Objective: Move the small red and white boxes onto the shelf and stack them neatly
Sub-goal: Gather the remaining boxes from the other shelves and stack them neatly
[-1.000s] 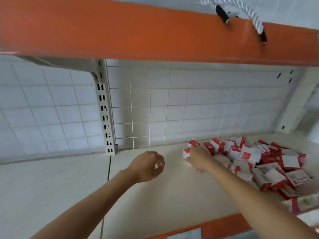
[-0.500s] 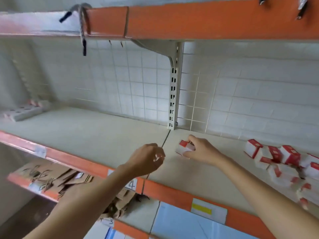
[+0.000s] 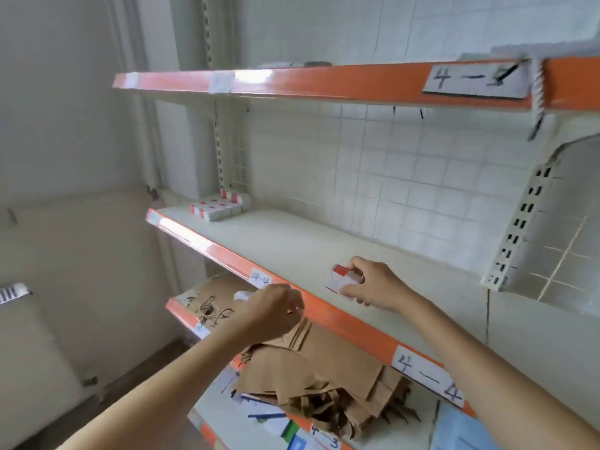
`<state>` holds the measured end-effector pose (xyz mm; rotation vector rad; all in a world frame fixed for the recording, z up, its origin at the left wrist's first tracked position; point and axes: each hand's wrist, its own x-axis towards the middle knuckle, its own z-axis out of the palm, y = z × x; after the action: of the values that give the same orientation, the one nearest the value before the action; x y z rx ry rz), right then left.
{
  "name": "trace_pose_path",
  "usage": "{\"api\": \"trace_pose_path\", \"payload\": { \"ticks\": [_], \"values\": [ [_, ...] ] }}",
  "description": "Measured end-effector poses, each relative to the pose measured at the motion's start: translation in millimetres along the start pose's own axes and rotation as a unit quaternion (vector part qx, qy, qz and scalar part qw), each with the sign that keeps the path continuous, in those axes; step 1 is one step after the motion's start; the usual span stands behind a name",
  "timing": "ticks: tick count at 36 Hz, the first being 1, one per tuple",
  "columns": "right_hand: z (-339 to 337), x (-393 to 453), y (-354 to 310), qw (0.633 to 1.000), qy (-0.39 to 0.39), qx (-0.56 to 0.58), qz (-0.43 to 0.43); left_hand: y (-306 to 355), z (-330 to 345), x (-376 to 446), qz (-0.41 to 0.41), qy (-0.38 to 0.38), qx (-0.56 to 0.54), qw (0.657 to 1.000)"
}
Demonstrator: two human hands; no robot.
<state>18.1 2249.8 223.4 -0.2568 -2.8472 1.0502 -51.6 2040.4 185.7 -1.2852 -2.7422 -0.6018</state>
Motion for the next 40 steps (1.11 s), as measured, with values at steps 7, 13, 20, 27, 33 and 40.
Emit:
{"api": "trace_pose_path", "payload": {
  "ticks": [7,13,20,27,33,40],
  "values": [
    [74,63,-74,0.995,-0.049,-0.062,-0.058,-102,-50,-39,-0.056,0.027,0.032,0.998],
    [122,117,-122,0.988,-0.088,-0.090,-0.085,-176,-66,-54,-0.083,0.037,0.025,0.996],
    [128,184,-125,0.987,-0.062,-0.115,-0.095,-217,-61,-19,-0.074,0.019,0.027,0.997],
    [120,271,-107,0.992,-0.046,-0.105,-0.059,-256,-94,52,-0.077,0.036,0.035,0.996],
    [131,316,-90,0.987,0.043,-0.154,-0.033,-281,-84,94,-0.059,0.055,0.006,0.997],
    [149,318,-72,0.981,0.064,-0.174,-0.062,-303,-69,145,-0.013,0.042,-0.017,0.999]
  ]
}}
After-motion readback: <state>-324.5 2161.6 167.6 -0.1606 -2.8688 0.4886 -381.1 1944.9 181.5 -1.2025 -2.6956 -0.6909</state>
